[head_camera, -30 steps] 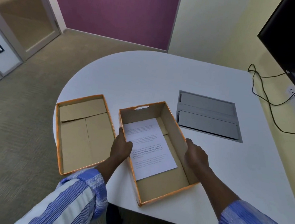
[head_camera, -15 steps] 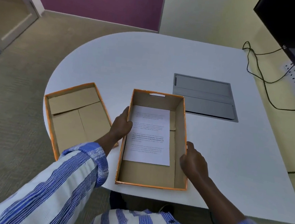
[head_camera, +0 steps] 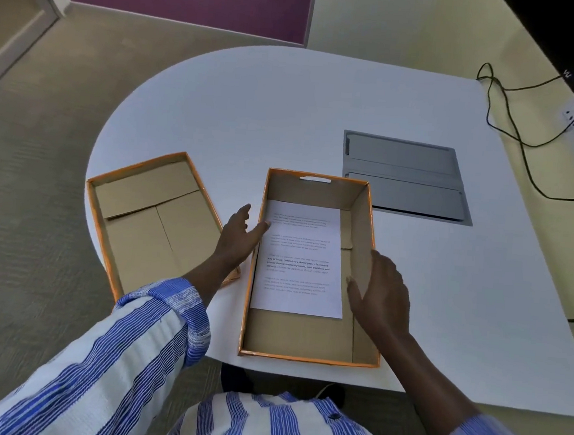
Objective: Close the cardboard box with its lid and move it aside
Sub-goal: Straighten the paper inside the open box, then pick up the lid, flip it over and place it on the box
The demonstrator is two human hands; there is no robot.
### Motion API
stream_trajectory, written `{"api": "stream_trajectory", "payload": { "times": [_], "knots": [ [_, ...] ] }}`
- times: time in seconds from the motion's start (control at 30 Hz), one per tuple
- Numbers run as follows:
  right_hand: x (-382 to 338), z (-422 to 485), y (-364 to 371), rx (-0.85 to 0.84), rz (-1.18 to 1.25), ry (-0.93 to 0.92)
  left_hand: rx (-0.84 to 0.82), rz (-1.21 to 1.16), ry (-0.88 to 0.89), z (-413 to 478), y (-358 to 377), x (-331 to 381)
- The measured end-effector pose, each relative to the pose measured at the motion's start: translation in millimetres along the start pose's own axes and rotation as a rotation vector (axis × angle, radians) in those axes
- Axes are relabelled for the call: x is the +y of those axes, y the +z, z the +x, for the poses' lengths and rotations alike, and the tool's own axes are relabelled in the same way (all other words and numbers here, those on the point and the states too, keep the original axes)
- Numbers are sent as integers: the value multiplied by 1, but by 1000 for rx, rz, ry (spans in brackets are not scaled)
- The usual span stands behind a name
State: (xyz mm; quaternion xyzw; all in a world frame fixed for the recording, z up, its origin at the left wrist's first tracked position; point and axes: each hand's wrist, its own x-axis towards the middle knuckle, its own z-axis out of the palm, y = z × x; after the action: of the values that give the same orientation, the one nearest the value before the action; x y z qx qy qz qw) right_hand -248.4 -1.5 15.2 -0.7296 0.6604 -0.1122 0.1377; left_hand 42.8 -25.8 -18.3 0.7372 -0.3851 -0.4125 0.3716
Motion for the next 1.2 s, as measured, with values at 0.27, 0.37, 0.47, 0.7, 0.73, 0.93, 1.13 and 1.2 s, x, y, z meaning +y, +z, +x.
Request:
{"api": "stream_trajectory", "payload": {
  "times": [0.27, 0.37, 0.47, 0.7, 0.73, 0.93, 1.13, 1.2],
  "knots": [
    [-88, 16, 21, -45, 134, -314, 139, 56, -59, -1, -52, -49],
    [-131, 18, 35, -91, 171, -417, 207, 95, -65, -5, -76, -69],
    [-171, 21, 50, -151, 186, -507, 278, 149, -74, -12, -100, -90],
    [-234, 27, 99, -377, 135, -515, 492, 316, -226, -35, -145, -135],
    [-238, 27, 107, -427, 121, -481, 504, 349, -278, -39, -149, -141],
    [-248, 25, 148, -685, 15, -262, 488, 246, -589, -59, -152, -166],
    [-246, 21, 165, -718, -65, -235, 447, 120, -622, -68, -153, -180],
    [-247, 21, 165, -715, -73, -240, 461, 106, -622, -68, -153, -177]
  ]
}}
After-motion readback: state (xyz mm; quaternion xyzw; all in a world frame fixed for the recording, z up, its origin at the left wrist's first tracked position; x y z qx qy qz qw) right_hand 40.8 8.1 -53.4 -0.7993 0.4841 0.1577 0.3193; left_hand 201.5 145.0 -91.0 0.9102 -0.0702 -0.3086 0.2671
